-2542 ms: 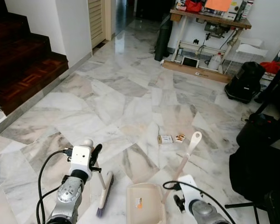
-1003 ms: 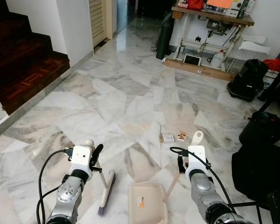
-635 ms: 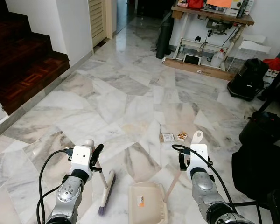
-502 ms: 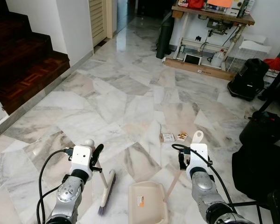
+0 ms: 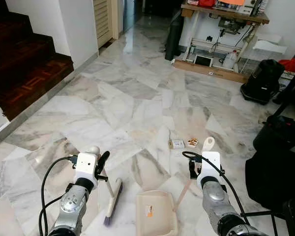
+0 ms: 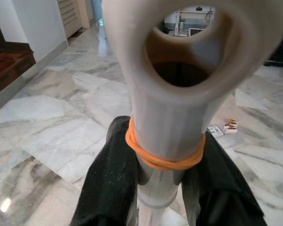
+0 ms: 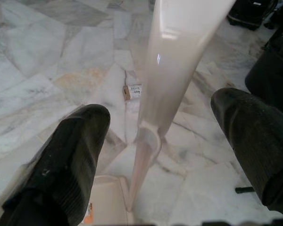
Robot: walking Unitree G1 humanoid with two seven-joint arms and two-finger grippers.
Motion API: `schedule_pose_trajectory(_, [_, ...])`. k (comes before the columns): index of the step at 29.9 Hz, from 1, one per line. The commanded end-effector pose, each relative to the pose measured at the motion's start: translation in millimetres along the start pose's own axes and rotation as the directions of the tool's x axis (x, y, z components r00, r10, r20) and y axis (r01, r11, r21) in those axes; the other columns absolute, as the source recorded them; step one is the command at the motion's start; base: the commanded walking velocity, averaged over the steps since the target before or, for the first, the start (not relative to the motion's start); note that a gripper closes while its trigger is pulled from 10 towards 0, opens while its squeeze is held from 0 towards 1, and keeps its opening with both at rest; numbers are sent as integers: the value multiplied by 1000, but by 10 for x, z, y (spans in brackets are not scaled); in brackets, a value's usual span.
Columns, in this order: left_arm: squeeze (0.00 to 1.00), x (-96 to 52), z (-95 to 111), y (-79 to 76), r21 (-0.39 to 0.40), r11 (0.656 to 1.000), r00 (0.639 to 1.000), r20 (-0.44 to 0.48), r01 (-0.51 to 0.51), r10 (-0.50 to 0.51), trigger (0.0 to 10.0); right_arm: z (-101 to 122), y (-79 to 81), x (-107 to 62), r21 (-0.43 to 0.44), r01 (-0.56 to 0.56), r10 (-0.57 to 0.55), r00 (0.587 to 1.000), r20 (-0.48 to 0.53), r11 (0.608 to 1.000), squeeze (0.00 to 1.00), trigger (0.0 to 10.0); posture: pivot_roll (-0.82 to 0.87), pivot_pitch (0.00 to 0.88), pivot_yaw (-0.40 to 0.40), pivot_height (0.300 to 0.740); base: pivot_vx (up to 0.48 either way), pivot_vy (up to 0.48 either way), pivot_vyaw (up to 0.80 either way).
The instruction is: Sweep floor
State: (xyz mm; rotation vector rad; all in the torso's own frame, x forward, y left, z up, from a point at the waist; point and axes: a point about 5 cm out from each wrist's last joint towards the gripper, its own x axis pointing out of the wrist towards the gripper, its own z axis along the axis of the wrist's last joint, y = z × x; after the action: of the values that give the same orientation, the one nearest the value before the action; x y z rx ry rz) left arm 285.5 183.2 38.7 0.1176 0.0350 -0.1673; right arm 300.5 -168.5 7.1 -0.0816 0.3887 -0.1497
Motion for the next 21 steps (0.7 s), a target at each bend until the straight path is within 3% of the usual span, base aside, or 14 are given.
schedule_pose_trajectory(1, [0, -7, -32, -17, 0, 1000, 1000, -23, 14, -14, 10000, 107, -51, 43, 22, 15, -16, 999, 35, 1000, 0, 10000, -12, 16, -106, 740, 0, 0, 0])
schedule_pose_trajectory(17, [0, -6, -32, -28, 0, 1000, 1000, -23, 19, -19, 10000, 111, -83, 58, 17, 21, -21, 1000, 21, 1000, 0, 10000, -8, 12, -104, 740, 0, 0, 0])
schedule_pose_trajectory(18, [0, -6, -32, -28, 0, 1000, 1000, -23, 19, -19, 10000, 110, -82, 58, 17, 20, -20, 1000, 20, 1000, 0, 6157, -7, 10, -105, 740, 0, 0, 0])
schedule_pose_trajectory(20, [0, -5, -31, -27, 0, 1000, 1000, -24, 19, -19, 10000, 112, -81, 59, 20, 18, -18, 1000, 21, 1000, 0, 0, -7, 10, -105, 740, 0, 0, 0])
schedule_pose_trajectory(21, [0, -4, -31, -27, 1, 1000, 1000, -24, 20, -20, 10000, 114, -80, 60, 21, 17, -17, 1000, 21, 1000, 0, 0, -7, 10, -105, 740, 0, 0, 0])
